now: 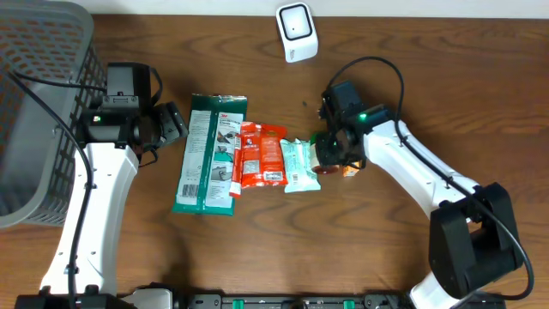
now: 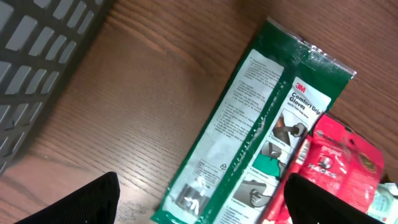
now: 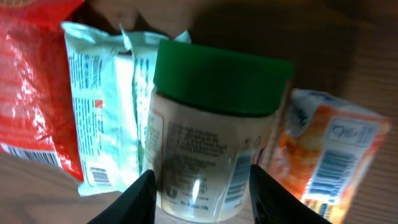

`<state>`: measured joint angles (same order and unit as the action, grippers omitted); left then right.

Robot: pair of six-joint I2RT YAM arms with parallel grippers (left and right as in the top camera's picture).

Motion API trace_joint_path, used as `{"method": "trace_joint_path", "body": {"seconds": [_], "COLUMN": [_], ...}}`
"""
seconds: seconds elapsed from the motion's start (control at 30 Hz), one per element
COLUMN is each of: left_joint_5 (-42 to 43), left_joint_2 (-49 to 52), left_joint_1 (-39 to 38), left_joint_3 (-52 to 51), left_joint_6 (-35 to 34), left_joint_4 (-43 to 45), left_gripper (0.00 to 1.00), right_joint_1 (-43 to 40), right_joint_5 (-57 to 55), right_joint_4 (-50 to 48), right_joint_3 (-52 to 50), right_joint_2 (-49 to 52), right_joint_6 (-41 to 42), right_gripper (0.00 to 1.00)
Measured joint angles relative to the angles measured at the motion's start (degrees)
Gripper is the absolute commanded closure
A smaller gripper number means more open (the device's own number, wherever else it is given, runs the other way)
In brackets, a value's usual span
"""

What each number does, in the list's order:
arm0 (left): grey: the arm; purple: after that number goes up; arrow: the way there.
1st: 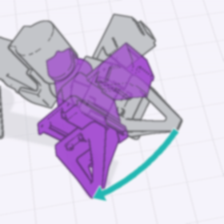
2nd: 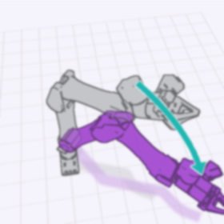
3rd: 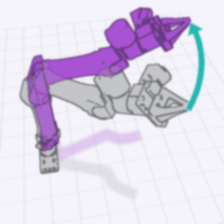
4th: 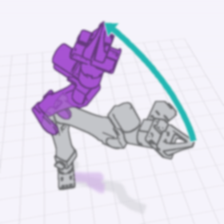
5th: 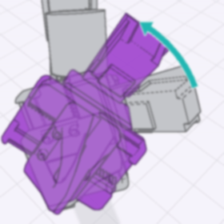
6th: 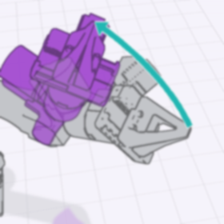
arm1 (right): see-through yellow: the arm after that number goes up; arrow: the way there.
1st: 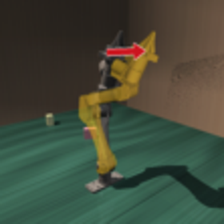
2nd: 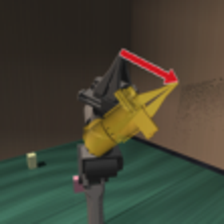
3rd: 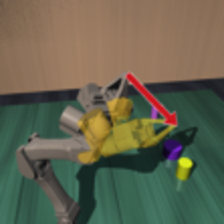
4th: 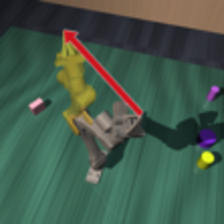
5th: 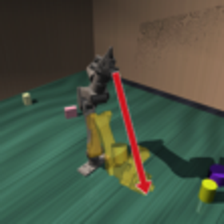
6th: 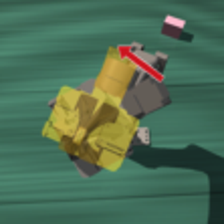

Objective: Scan the item barcode
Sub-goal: 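Move the right gripper to the orange tissue pack and grasp it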

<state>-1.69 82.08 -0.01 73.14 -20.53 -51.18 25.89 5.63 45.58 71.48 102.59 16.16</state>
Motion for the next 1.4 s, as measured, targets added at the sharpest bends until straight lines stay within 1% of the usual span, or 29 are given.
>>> {"method": "trace_joint_path", "body": {"seconds": [0.27, 0.4, 0.47, 0.63, 0.77, 0.93, 1.13, 1.3, 1.4], "left_joint_5": [0.0, 0.0, 0.0, 0.0, 0.0, 0.0, 0.0, 0.0, 0.0], "left_joint_2": [0.0, 0.0, 0.0, 0.0, 0.0, 0.0, 0.0, 0.0, 0.0], "left_joint_1": [0.0, 0.0, 0.0, 0.0, 0.0, 0.0, 0.0, 0.0, 0.0], "left_joint_3": [0.0, 0.0, 0.0, 0.0, 0.0, 0.0, 0.0, 0.0, 0.0], "left_joint_6": [0.0, 0.0, 0.0, 0.0, 0.0, 0.0, 0.0, 0.0, 0.0], "left_joint_4": [0.0, 0.0, 0.0, 0.0, 0.0, 0.0, 0.0, 0.0, 0.0], "left_gripper": [0.15, 0.15, 0.15, 0.15, 0.15, 0.15, 0.15, 0.15, 0.15], "right_joint_1": [3.0, 2.9, 2.8, 2.8, 2.5, -0.3, -5.4, -8.1, -8.2], "right_joint_5": [1.2, 1.5, 1.7, 2.1, 0.3, -1.2, -5.1, -6.6, -6.7], "right_joint_4": [-1.3, -1.7, -1.5, 1.5, 4.3, 6.9, 8.5, 8.1, 5.7], "right_joint_3": [0.0, 0.0, 0.1, 2.2, 4.3, 5.3, 5.4, 4.7, 2.2], "right_joint_2": [0.0, 0.0, 0.0, -0.3, -2.4, -5.3, -5.4, -5.4, -5.4], "right_joint_6": [0.2, 0.2, 0.3, -0.3, -0.7, -0.9, -0.9, -0.8, -0.6], "right_gripper": [0.52, 0.46, 0.45, 0.42, 0.4, 0.41, 0.42, 0.42, 0.42]}}
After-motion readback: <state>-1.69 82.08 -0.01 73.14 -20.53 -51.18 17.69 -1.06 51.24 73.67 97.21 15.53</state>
